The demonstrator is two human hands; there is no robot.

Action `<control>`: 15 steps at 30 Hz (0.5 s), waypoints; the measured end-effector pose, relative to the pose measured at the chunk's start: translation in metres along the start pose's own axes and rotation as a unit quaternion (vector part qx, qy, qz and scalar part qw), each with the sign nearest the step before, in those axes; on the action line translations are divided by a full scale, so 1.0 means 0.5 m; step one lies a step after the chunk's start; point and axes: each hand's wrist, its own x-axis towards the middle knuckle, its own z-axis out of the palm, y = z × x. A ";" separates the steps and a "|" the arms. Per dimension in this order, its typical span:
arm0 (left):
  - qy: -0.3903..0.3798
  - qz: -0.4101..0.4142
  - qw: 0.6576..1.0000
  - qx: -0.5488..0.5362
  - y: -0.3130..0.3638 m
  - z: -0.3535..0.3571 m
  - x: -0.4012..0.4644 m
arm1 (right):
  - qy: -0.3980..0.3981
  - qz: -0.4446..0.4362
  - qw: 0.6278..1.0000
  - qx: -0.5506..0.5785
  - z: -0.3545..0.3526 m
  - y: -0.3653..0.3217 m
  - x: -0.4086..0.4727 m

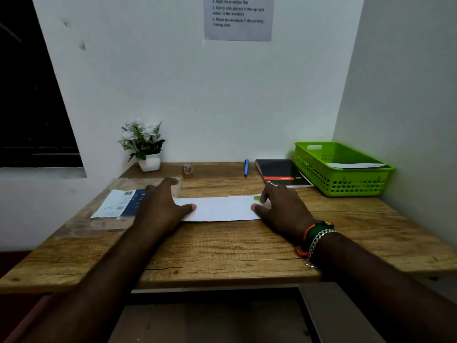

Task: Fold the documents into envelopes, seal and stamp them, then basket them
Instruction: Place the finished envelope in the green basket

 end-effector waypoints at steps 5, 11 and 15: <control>0.099 -0.109 0.901 -0.408 -0.016 -0.009 -0.011 | -0.023 0.077 0.987 0.140 -0.022 0.010 0.000; 0.083 -0.130 0.816 -0.557 0.013 -0.017 -0.028 | -0.033 0.180 0.889 0.420 -0.077 0.008 -0.020; -0.008 -0.105 0.774 -0.624 0.083 -0.013 0.002 | -0.016 0.194 0.858 0.475 -0.143 0.046 -0.060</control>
